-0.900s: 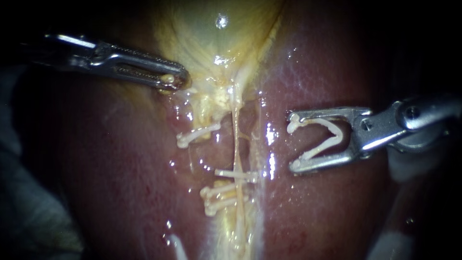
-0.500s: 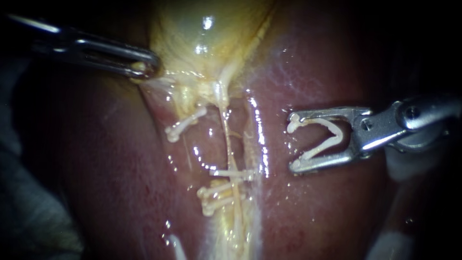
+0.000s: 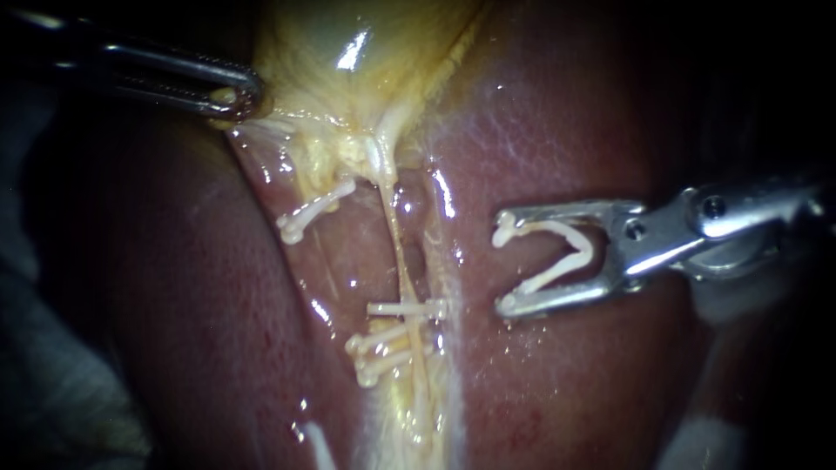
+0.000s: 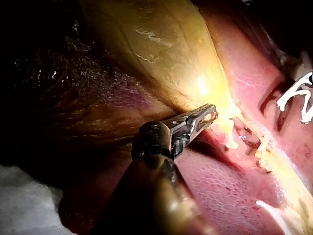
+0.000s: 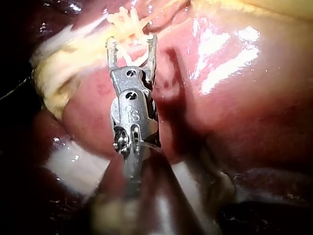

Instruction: Clipping second clip right tube

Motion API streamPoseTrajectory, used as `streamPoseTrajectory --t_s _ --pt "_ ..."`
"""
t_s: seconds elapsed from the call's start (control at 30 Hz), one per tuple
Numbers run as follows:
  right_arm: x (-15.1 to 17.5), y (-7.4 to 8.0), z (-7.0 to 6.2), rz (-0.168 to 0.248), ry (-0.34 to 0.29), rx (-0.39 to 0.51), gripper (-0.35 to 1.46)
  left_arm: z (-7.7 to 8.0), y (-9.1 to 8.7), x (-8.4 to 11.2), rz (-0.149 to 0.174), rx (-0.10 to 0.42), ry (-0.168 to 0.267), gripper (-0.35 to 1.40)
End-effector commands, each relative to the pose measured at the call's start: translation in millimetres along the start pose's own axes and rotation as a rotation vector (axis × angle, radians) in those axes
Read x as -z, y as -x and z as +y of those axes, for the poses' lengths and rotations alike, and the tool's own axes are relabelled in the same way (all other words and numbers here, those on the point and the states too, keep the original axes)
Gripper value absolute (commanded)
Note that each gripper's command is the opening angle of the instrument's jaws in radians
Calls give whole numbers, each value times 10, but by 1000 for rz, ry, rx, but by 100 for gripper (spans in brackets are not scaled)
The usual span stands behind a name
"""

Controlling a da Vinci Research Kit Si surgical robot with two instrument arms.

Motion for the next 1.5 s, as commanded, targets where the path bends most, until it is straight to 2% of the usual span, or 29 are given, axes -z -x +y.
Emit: streamPoseTrajectory --t_s 0.03,0.17,0.4,0.63,0.77,0.9,1.13,1.33,1.5 --pt "-5 3 1 3 -8 -19 50 1 0 0 0 1 -2 -35" --pt "-26 17 11 11 -27 -85 50 4 0 -1 2 -4 -3 -35" --pt "-52 46 34 39 -51 -193 50 7 0 -2 3 -3 -5 -35" --pt "-75 59 52 65 -47 -253 50 8 0 -2 3 -3 -5 -35" --pt "-90 59 56 81 -42 -274 50 8 -1 -3 3 -2 -6 -35" --pt "-106 57 57 120 -55 -304 50 9 -1 -3 3 -2 -6 -35" --pt "-118 50 55 175 -118 -355 50 9 -1 -3 3 -2 -7 -35" --pt "-121 45 47 221 -193 -389 50 9 -1 -3 4 -2 -7 -35" --pt "-118 33 36 257 -245 -402 48 10 -1 -3 4 -2 -7 -35"
